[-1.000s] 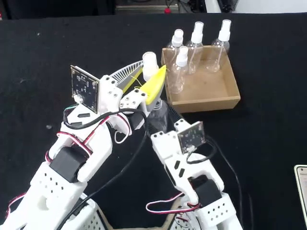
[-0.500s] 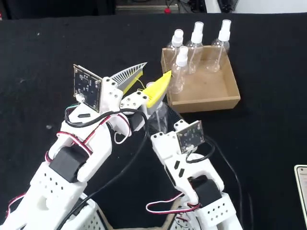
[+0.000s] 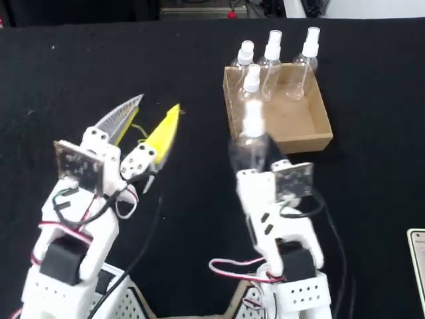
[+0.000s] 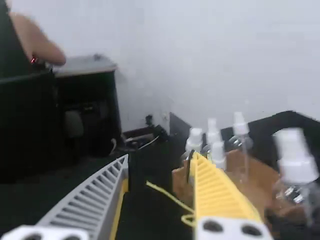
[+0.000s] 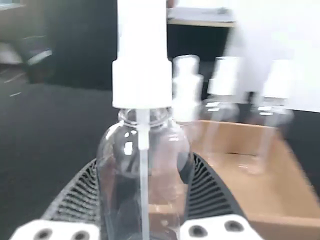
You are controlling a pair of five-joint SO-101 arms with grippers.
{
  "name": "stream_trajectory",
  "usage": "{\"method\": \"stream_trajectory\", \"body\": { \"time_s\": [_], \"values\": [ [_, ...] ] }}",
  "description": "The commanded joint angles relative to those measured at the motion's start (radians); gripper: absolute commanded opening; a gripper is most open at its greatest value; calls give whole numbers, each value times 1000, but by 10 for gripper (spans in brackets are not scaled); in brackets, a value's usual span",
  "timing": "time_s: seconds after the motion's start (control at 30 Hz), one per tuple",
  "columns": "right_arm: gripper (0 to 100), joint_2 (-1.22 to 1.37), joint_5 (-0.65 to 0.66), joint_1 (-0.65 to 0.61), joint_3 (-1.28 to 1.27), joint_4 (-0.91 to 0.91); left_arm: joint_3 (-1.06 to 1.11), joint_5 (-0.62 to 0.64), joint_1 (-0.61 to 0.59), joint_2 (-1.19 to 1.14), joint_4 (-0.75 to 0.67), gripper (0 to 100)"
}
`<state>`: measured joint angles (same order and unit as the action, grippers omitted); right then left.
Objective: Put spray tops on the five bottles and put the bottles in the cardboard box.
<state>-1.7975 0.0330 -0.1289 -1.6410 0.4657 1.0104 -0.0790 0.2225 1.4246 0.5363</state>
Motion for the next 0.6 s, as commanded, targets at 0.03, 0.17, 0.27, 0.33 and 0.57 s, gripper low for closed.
{"method": "stream_trajectory", "body": {
  "time_s": [0.03, 0.17, 0.27, 0.33, 0.57],
  "values": [
    [15, -87, -9, 192, 113, 18, 249, 15, -131, 86, -124, 195],
    [15, -85, -5, 396, 254, 137, 441, 92, -150, 89, -259, 195],
    [15, -67, -2, 559, 337, 206, 552, 147, -153, 91, -345, 195],
    [15, -12, 0, 657, 374, 207, 622, 181, -151, 92, -397, 195],
    [15, 433, -3, 832, 469, 18, 696, 193, -148, 89, -463, 195]
  ]
}}
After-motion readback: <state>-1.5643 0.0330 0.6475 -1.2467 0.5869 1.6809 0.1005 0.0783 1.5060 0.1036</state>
